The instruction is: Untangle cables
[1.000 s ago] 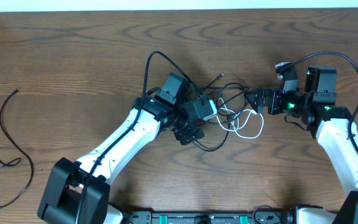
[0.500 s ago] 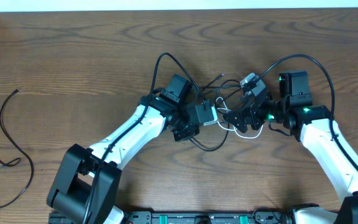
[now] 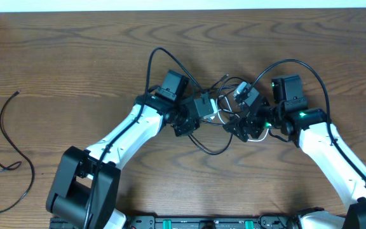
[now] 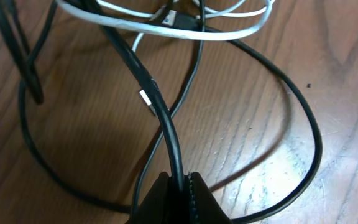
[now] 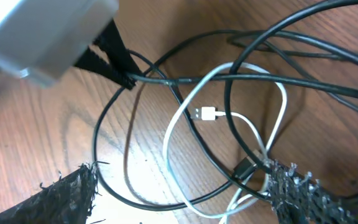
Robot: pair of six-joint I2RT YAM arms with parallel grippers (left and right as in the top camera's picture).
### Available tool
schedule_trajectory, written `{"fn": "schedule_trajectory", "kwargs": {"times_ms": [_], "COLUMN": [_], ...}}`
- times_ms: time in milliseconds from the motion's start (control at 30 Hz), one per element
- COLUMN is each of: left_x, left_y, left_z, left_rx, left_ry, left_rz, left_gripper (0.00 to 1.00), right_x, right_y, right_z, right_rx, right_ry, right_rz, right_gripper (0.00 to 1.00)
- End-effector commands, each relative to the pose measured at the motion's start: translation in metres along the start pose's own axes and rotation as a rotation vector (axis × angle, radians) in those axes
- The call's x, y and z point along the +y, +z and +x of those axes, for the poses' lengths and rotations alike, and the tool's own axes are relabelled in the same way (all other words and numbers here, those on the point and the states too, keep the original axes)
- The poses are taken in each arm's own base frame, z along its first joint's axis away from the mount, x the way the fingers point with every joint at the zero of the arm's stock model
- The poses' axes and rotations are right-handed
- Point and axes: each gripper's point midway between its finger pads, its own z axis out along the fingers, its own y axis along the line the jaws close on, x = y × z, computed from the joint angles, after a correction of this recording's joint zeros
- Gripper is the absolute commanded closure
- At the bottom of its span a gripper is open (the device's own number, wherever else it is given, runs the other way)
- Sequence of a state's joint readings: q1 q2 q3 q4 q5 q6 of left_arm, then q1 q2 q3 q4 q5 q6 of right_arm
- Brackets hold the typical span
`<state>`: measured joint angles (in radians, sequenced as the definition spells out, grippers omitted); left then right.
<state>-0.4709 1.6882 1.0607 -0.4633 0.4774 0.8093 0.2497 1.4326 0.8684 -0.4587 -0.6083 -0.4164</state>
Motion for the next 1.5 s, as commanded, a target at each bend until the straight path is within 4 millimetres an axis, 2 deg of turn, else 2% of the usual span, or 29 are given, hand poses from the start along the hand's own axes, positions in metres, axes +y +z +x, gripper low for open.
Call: {"fn": "schedule_trajectory", "kwargs": {"times_ms": [0,200,333,400,433,467,567,667,767,867,900,933,967,1033,1067,1100,1133,1200,1267,1467], "left_x": [-0.005,-0.007,-0.007,-0.007,-0.007,-0.007,-0.007,-0.003,0.023,0.046,0.052,0.063,0.068,0.078,0.086,0.091,0.096,0.108,0.117,0.137], "left_y": [0.0,-0.001,-0.001,-0.001,-0.001,-0.001,-0.001,-0.002,-0.007,-0.015,-0.018,-0.024,-0.027,-0.035,-0.041,-0.045,-0.05,-0.061,-0.07,-0.099], "left_z": [-0.003,-0.005,-0.005,-0.006,-0.006,-0.006,-0.006,-0.002,0.021,0.043,0.048,0.06,0.064,0.076,0.086,0.092,0.099,0.115,0.129,0.172], "left_rx": [-0.049,-0.065,-0.065,-0.066,-0.067,-0.067,-0.066,-0.049,0.043,0.111,0.123,0.141,0.145,0.143,0.139,0.137,0.134,0.124,0.11,0.084], "left_ry": [-0.019,-0.018,-0.018,-0.03,-0.036,-0.036,-0.036,-0.052,-0.143,-0.218,-0.238,-0.304,-0.328,-0.401,-0.459,-0.496,-0.533,-0.628,-0.713,-0.921], "left_rz": [0.049,0.061,0.061,0.06,0.059,0.059,0.059,0.042,-0.081,-0.185,-0.206,-0.25,-0.264,-0.291,-0.311,-0.324,-0.337,-0.371,-0.402,-0.481], "left_gripper": [0.92,0.93,0.93,0.92,0.93,0.92,0.93,0.93,0.93,0.93,0.93,0.93,0.93,0.93,0.93,0.93,0.92,0.93,0.93,0.93], "right_x": [-0.005,-0.003,0.008,0.009,0.007,0.005,0.006,0.001,-0.011,-0.023,-0.026,-0.033,-0.038,-0.053,-0.064,-0.068,-0.075,-0.082,-0.087,-0.101], "right_y": [0.014,0.047,0.065,0.072,0.076,0.077,0.077,0.065,0.023,-0.025,-0.043,-0.077,-0.091,-0.134,-0.169,-0.184,-0.214,-0.248,-0.269,-0.288], "right_z": [0.011,0.022,0.032,0.037,0.042,0.045,0.045,0.035,0.012,-0.015,-0.023,-0.034,-0.037,-0.041,-0.039,-0.037,-0.031,-0.021,-0.012,0.006], "right_rx": [0.043,0.084,0.126,0.149,0.167,0.178,0.176,0.148,0.061,-0.066,-0.11,-0.182,-0.206,-0.264,-0.295,-0.306,-0.326,-0.342,-0.347,-0.332], "right_ry": [-0.019,-0.019,-0.034,-0.037,-0.034,-0.03,-0.029,0.057,0.133,0.117,0.106,0.088,0.083,0.079,0.089,0.097,0.117,0.151,0.183,0.249], "right_rz": [-0.001,-0.05,-0.091,-0.091,-0.081,-0.076,-0.08,-0.049,0.024,0.116,0.155,0.253,0.304,0.483,0.637,0.703,0.832,0.981,1.07,1.144], "right_gripper": [0.13,0.16,0.37,0.55,0.85,0.99,0.99,0.99,0.99,0.99,0.99,0.99,0.99,0.99,0.99,0.99,0.99,0.99,0.99,0.99]}}
